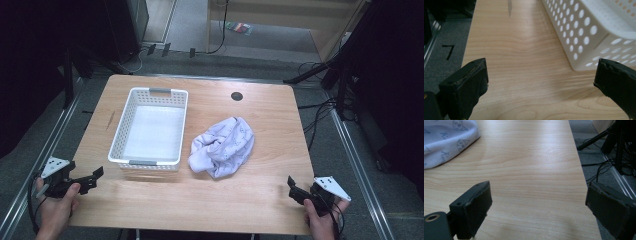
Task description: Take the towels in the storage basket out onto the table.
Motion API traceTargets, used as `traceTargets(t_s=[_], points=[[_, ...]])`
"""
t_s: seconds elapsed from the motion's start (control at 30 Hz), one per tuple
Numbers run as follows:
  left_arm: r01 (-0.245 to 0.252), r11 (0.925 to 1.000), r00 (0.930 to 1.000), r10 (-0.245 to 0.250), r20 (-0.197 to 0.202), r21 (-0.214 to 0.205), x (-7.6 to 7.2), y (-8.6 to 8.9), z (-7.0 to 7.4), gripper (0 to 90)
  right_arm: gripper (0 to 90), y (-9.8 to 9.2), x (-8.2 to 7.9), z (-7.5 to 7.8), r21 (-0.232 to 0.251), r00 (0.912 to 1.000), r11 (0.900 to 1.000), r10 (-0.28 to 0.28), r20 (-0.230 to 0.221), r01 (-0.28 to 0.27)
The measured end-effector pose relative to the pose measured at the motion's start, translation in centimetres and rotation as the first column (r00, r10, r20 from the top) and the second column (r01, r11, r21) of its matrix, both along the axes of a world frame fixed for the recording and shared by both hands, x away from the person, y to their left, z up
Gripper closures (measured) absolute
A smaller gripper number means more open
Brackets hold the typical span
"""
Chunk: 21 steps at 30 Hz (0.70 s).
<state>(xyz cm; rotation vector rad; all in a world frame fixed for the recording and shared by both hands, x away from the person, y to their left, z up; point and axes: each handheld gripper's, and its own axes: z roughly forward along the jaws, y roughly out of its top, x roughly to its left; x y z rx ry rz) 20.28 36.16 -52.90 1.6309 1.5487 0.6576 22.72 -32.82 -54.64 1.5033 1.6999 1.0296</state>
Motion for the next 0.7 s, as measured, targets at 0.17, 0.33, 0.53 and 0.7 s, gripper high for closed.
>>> traceTargets(t_s=[0.17, 0.33, 0.53, 0.7], points=[[-0.037, 0.9992, 0.9993, 0.037, 0.011, 0.012, -0.5, 1.3, -0.7, 0.0, 6.8, 0.0, 0.0, 0.0, 0.002, 1.0, 1.0, 0.001, 0.002, -0.001], [-0.059, 0.9982, 0.9981, 0.06, 0.018, -0.003, -0.8, 2.3, -1.3, 0.0, 6.8, 0.0, 0.0, 0.0, 0.001, 1.0, 1.0, -0.002, -0.002, 0.002], [-0.046, 0.9981, 0.9989, 0.046, 0.006, 0.041, -0.6, 1.6, -1.7, 0.0, 6.9, 0.1, 0.0, 0.0, -0.002, 1.0, 1.0, -0.001, -0.002, 0.001], [-0.042, 0.9975, 0.9991, 0.043, -0.001, 0.056, -0.5, 1.4, -1.9, 0.0, 6.9, 0.1, 0.0, 0.0, -0.002, 1.0, 1.0, -0.001, -0.007, 0.001]])
